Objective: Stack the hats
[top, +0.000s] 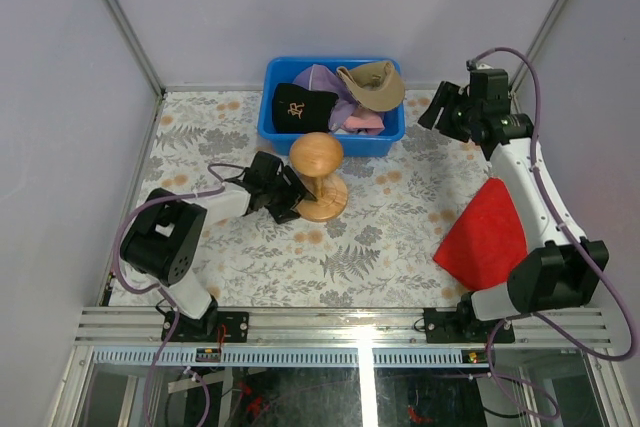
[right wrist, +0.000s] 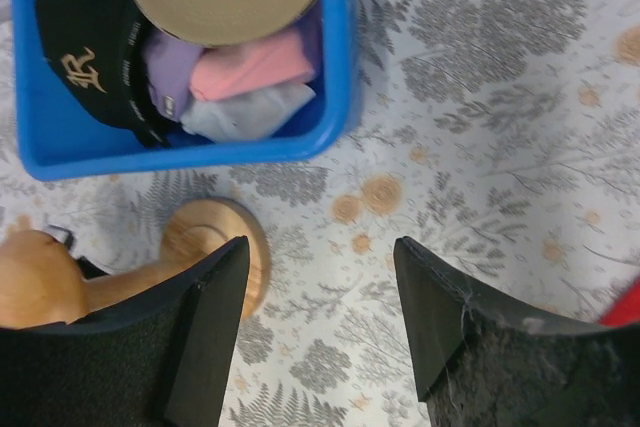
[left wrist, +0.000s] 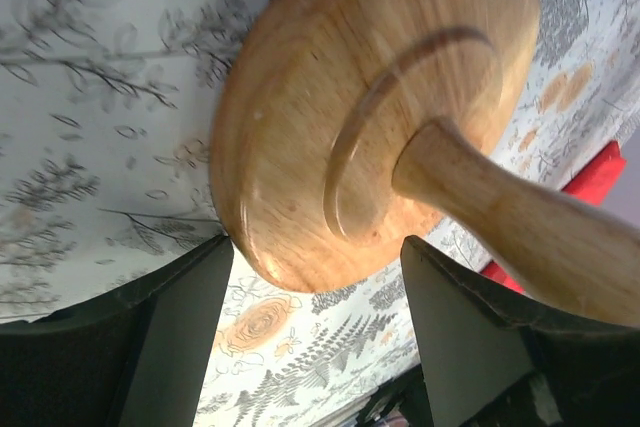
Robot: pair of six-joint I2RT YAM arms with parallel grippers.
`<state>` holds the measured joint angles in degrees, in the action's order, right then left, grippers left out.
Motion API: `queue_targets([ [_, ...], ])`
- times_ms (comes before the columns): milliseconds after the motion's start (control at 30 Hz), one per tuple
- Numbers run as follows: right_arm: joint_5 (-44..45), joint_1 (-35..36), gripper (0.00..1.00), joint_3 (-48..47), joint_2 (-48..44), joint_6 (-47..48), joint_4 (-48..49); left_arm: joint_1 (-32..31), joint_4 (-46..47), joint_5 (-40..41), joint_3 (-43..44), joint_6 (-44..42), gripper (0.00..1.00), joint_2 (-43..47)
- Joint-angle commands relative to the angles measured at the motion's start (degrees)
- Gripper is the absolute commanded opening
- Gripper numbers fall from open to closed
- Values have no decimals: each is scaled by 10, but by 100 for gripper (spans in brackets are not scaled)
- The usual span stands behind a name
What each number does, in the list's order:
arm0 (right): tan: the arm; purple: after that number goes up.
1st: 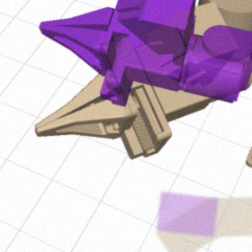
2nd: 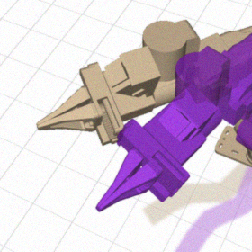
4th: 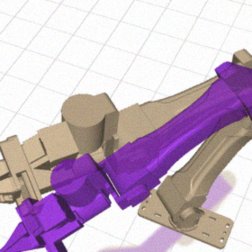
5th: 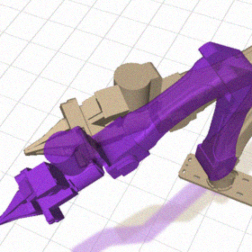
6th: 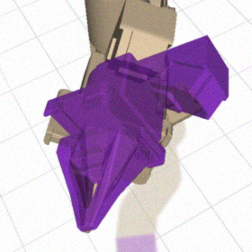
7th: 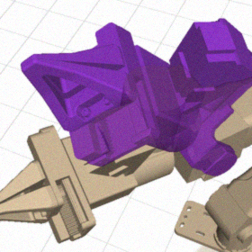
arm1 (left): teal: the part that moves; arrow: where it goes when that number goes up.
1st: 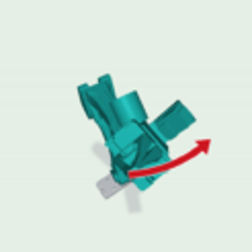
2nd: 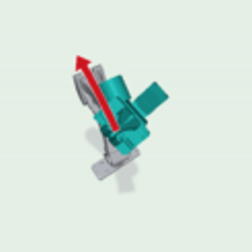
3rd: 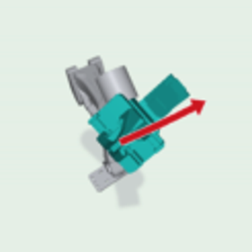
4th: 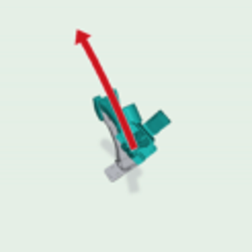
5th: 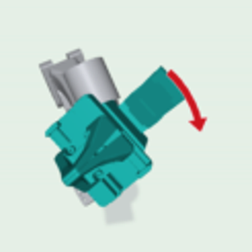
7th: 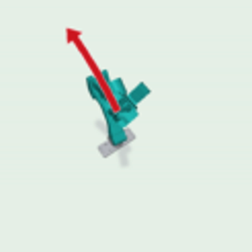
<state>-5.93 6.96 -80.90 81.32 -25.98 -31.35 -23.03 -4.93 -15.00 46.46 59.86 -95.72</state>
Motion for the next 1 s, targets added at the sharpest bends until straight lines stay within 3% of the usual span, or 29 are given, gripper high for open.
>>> queue_targets([
  [0,-74,-1,66,-49,38,-43,55,-27,-84,6,-62,21,70,-32],
  [233,-193,0,66,-48,112,-138,145,-50,-56,-8,-128,44,69,-5],
  [367,-230,-1,64,-45,134,-143,135,-62,-103,15,-125,29,70,59],
  [567,-249,1,56,50,98,-148,151,-50,-190,93,-91,0,88,175],
  [667,-253,5,42,90,79,-145,149,-21,-184,108,-71,-30,88,179],
  [767,-254,12,16,139,57,-144,155,9,-176,119,-49,-74,71,160],
  [967,-256,47,9,259,46,-178,257,60,-47,130,-72,-139,40,155],
])
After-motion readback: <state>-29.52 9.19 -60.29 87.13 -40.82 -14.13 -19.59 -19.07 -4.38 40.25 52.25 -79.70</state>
